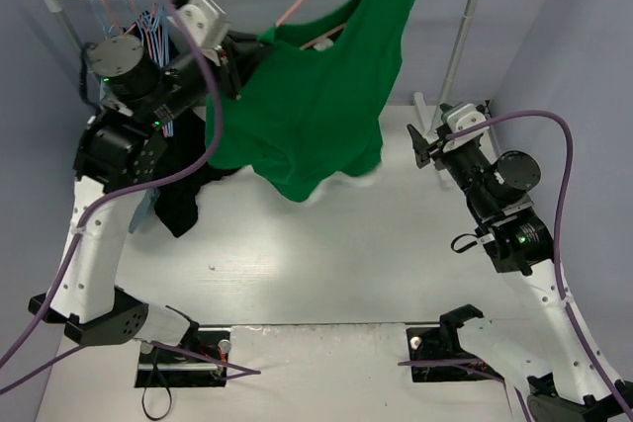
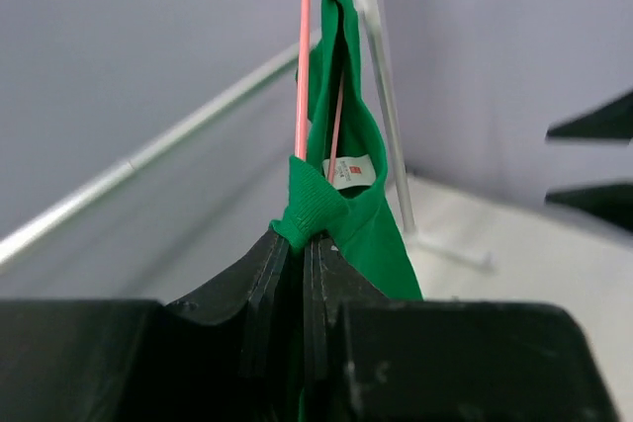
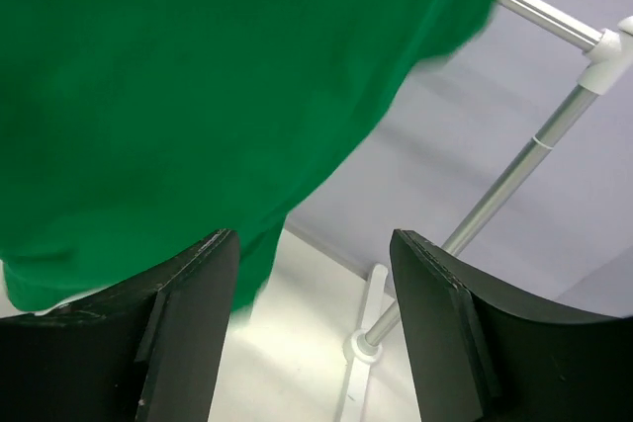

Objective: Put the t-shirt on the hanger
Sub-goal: Place the hanger at the clothesline.

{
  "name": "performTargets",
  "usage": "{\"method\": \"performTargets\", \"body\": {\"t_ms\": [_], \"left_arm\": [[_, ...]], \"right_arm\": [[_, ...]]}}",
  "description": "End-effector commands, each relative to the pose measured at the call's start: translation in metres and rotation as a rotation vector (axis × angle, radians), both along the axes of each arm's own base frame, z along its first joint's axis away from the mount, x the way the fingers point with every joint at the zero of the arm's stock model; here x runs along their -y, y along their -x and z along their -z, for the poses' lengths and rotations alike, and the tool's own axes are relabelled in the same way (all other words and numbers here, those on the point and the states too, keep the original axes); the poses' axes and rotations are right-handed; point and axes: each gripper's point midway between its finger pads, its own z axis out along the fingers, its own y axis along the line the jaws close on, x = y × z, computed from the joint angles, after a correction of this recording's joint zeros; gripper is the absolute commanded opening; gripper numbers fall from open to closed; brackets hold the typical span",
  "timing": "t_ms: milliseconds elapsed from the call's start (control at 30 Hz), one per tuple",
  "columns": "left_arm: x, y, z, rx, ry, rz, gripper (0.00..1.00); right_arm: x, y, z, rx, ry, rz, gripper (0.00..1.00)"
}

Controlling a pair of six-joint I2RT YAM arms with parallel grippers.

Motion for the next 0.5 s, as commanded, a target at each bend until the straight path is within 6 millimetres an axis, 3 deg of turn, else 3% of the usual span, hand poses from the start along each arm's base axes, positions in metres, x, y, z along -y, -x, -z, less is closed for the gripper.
{"method": "performTargets", "body": {"t_ms": [0,67,133,200,333,400,433,467], "left_arm": [[-0.018,0.032,-0.079,0.183,0.171,0.001,0.00],[-0.019,0.036,-0.076,0.168,0.177,0.006,0.00],[-0.009,0.055,-0.074,0.131,0.187,0.119,0.00],[-0.007,0.062,-0.068,0.098,0.191,0.150,0.00],[-0.003,0.054,-0.038,-0.011,0.125,0.145,0.00],[-0.003,0.047,-0.032,-0.042,0.121,0.122,0.00],[-0.005,0.042,-0.025,-0.069,0.107,0.089,0.00],[-0.013,0.021,-0.017,-0.094,0.099,-0.012,0.00]], "right_arm": [[0.008,-0.002,-0.033,0.109,-0.063,0.044,0.64],[0.009,-0.003,-0.031,0.107,-0.068,0.048,0.64],[0.009,-0.004,-0.024,0.094,-0.068,0.050,0.64],[0.009,-0.005,-0.018,0.080,-0.071,0.053,0.64],[0.009,-0.002,-0.011,0.065,-0.089,0.051,0.63],[0.010,-0.001,-0.009,0.059,-0.085,0.053,0.63],[0.011,0.000,-0.009,0.055,-0.085,0.054,0.63],[0.011,0.000,-0.009,0.054,-0.088,0.054,0.63]]}}
